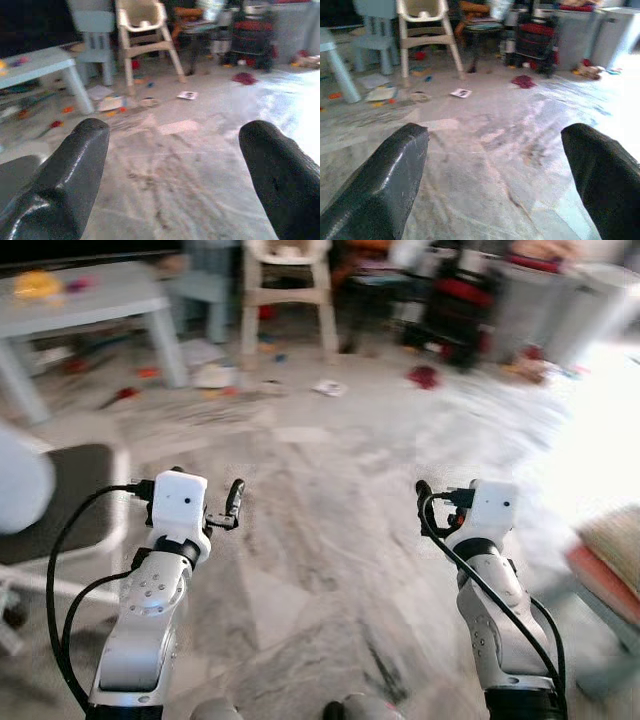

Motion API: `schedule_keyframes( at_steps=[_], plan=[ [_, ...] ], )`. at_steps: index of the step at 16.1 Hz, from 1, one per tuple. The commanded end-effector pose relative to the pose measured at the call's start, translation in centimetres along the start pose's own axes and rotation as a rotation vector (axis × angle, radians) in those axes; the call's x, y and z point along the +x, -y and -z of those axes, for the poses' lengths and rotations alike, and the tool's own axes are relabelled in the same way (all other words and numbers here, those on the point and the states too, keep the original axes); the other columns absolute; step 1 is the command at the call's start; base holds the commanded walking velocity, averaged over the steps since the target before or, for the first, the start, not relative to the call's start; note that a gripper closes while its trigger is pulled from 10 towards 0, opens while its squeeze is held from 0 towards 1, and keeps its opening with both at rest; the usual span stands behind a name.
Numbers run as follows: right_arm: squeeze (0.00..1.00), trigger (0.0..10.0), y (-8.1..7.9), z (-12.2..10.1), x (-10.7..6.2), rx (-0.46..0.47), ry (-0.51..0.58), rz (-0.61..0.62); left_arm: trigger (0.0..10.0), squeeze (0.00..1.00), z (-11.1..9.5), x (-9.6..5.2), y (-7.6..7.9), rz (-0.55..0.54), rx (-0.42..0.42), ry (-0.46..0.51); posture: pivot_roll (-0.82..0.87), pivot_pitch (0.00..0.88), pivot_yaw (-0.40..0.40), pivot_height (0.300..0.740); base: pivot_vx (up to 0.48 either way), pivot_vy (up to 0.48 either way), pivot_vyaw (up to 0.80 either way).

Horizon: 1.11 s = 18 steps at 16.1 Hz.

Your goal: Move the pillow to the sofa

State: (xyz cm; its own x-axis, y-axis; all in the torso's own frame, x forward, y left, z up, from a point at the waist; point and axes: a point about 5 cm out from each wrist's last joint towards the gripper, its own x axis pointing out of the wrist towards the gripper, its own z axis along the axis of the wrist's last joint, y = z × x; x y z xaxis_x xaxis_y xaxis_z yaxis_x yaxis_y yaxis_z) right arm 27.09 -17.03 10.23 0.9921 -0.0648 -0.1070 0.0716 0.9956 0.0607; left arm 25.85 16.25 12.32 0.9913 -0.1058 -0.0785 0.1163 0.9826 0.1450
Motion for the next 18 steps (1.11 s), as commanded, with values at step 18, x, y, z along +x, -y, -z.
schedule_keyframes(
  at_steps=[18],
  plan=[
    [0.00, 10.0, 0.5, 0.1, 0.3, 0.008, -0.018, 0.042, 10.0, 0.00, -1.1, 0.8, -0.5, 0.111, -0.036, 0.018, 0.00, 0.000, -0.045, 0.740, 0.074, 0.000, -0.39]
  ],
)
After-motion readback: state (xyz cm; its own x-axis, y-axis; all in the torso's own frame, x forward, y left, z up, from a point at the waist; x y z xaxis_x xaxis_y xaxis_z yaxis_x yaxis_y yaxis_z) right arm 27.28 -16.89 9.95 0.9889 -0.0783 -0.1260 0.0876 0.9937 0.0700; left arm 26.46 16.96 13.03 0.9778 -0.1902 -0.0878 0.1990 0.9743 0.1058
